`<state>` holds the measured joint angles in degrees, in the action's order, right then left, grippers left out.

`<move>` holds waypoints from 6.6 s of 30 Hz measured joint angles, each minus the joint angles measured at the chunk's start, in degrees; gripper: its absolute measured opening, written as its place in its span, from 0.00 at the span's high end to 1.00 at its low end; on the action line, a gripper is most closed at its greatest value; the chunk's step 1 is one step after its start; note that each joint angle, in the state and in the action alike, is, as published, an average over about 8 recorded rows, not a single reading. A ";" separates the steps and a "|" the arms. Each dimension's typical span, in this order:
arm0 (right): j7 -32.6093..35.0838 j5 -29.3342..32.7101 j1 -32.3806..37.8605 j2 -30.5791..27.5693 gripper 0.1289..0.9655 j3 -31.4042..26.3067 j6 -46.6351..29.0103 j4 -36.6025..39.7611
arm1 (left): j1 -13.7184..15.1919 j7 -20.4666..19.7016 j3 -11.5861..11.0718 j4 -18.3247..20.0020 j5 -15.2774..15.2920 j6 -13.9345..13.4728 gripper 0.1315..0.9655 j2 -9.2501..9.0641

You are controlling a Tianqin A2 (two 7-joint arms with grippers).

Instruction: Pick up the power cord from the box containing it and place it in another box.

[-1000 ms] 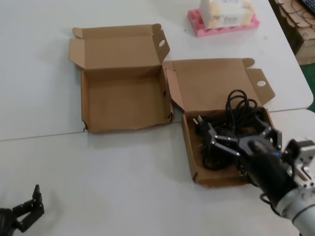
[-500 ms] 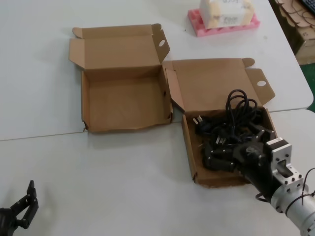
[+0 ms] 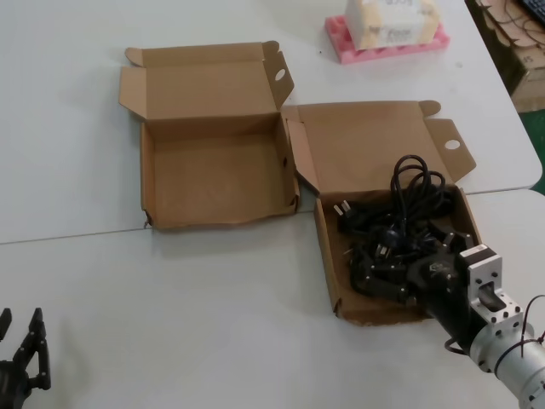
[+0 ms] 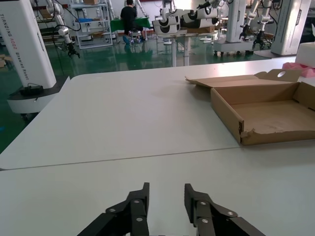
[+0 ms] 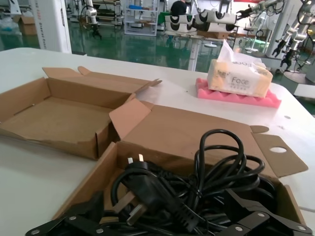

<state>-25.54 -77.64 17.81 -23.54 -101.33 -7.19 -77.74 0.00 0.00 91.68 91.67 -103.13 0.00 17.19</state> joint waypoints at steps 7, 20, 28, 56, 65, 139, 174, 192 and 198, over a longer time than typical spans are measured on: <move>0.00 -0.33 0.00 -0.14 0.17 -0.39 0.56 0.67 | 0.00 0.00 0.00 0.00 0.00 0.00 0.81 0.00; 0.00 -1.57 0.70 -0.66 0.49 -2.40 2.03 1.81 | 0.00 0.00 0.00 0.00 0.00 0.00 0.94 0.00; 0.00 -0.87 1.08 -0.54 0.65 -2.41 2.13 1.93 | 0.00 0.00 0.00 0.00 0.00 0.00 0.96 0.00; 0.00 4.42 -2.64 1.14 0.87 4.26 -1.97 -6.15 | 0.00 0.00 0.00 0.00 0.00 0.00 0.96 0.00; 0.00 7.41 -2.81 5.61 0.88 8.51 -4.64 -14.12 | 0.00 0.00 0.00 0.00 0.00 0.00 0.96 0.00; 0.00 -19.73 50.83 23.54 0.22 -56.41 29.21 41.96 | 0.00 -0.03 0.00 0.00 0.02 0.00 0.96 0.00; 0.00 -25.55 34.37 18.89 0.00 -38.01 31.32 21.86 | 0.00 -0.03 0.00 0.00 0.02 0.00 0.67 0.00; 0.00 -25.53 17.12 14.75 0.00 -22.26 23.34 10.03 | 0.00 -0.01 0.00 0.00 0.01 0.00 0.20 0.00; 0.00 -25.53 11.34 13.36 0.00 -16.97 20.67 6.06 | 0.00 -0.01 0.00 0.00 0.01 0.00 0.15 0.00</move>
<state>-25.53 -103.17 29.14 -10.18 -118.30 13.48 -71.68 0.00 -0.01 91.68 91.67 -103.12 0.00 17.19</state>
